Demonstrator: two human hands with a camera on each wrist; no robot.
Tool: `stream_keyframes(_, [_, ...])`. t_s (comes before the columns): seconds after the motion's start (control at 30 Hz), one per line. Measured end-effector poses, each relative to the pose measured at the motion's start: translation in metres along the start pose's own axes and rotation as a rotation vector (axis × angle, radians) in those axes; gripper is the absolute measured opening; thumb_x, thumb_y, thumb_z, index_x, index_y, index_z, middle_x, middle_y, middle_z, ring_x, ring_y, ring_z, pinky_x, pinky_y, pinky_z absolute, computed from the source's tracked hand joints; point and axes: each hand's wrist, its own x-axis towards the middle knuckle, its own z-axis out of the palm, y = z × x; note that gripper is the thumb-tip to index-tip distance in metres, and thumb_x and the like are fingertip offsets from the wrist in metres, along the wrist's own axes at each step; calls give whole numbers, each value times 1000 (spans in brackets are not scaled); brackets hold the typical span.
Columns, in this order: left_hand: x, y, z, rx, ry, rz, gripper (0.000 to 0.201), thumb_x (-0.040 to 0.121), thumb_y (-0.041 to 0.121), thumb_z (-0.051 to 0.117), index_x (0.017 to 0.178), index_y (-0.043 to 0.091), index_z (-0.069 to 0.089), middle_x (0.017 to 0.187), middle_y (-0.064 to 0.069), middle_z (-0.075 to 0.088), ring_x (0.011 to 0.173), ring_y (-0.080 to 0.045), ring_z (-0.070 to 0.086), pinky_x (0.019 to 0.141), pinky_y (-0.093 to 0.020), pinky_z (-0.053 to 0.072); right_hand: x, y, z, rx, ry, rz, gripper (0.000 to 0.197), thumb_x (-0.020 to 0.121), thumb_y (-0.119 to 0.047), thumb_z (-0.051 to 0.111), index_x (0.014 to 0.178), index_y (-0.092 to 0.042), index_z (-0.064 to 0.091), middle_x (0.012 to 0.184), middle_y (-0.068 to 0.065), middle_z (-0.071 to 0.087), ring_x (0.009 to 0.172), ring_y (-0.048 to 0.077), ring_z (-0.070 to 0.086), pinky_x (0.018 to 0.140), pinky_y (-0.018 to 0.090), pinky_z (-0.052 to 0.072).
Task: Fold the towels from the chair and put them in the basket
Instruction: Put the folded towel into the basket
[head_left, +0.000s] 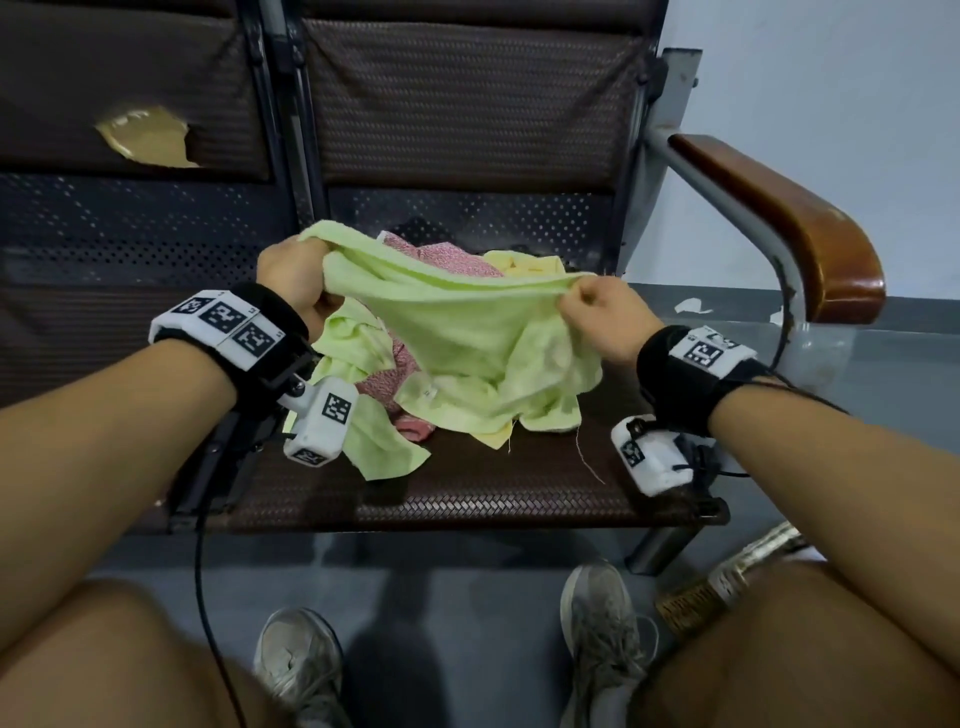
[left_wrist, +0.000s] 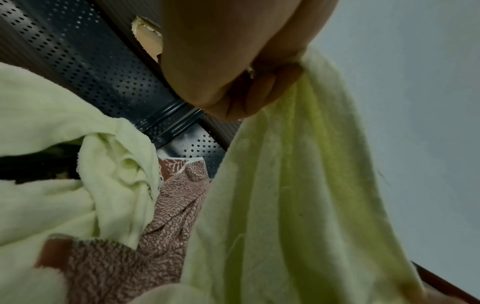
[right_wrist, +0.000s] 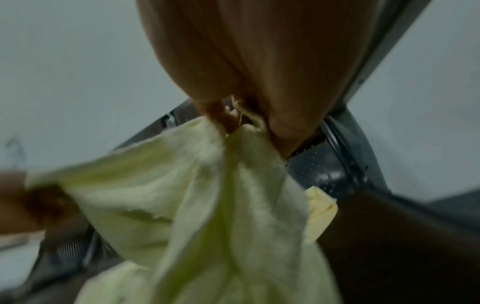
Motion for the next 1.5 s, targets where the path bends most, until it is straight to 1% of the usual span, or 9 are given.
stream_keyframes(0.07, [2,2,-2,-34,23,4,21,92,5,50,82,14,65,66,-2,52,45,-12,39,41,-20,32,1,12,-6,-491,-59,-82,24,87,-33,62,78,-11,64,77,2,63,73,22,57,65,31,47])
stream_keyframes(0.17, [3,-3,-2,1,-7,67,36,92,-3,36,90,14,68,72,-5,60,47,-13,51,44,-21,41,-1,23,-8,-675,-164,-54,26,86,-29,60,79,-6,69,82,11,70,75,28,63,75,41,56])
stream_keyframes(0.4, [6,-23,-3,125,-60,50,14,89,-7,61,84,6,62,87,-12,66,74,-18,66,56,-20,57,-15,31,8,-422,-202,-23,41,98,-28,34,63,-14,49,73,6,62,75,29,61,73,39,51])
stream_keyframes(0.63, [17,-28,-8,82,-62,0,29,94,18,64,117,-1,65,99,-18,66,91,-34,64,81,-37,54,-17,31,2,-550,-287,-217,33,100,-42,50,83,-14,55,79,4,60,81,28,59,74,40,48])
stream_keyframes(0.83, [11,-20,-4,111,67,-85,14,100,4,45,90,3,55,73,-18,68,47,-18,69,45,-23,55,-14,30,-14,-441,47,-326,40,103,-38,44,92,-8,68,85,8,67,80,27,60,75,40,47])
stream_keyframes(0.97, [8,-15,-8,178,43,-70,25,102,4,38,86,9,56,43,-4,60,32,-8,56,37,-16,47,-15,28,-13,-457,25,-377,30,102,-29,47,94,-8,67,89,9,65,82,27,59,76,40,47])
stream_keyframes(1.2, [4,-15,-12,265,-145,82,38,95,-8,38,113,7,68,97,-10,66,76,-17,63,63,-20,55,-9,24,-33,-377,30,-223,13,89,-11,52,85,-20,60,71,-8,56,75,22,54,65,28,34])
stream_keyframes(1.33, [-1,-5,-10,436,-119,203,27,90,16,42,85,11,68,80,-7,63,71,-23,59,66,-31,50,-3,19,-50,-365,140,-160,16,85,-13,40,77,-17,53,69,2,53,74,30,51,66,29,31])
stream_keyframes(1.5, [-14,16,-3,349,-60,205,29,86,40,48,71,21,64,75,1,55,76,-22,53,72,-34,42,-1,-2,-59,-8,188,-71,42,84,-1,35,108,-29,55,81,4,56,70,21,52,61,30,40])
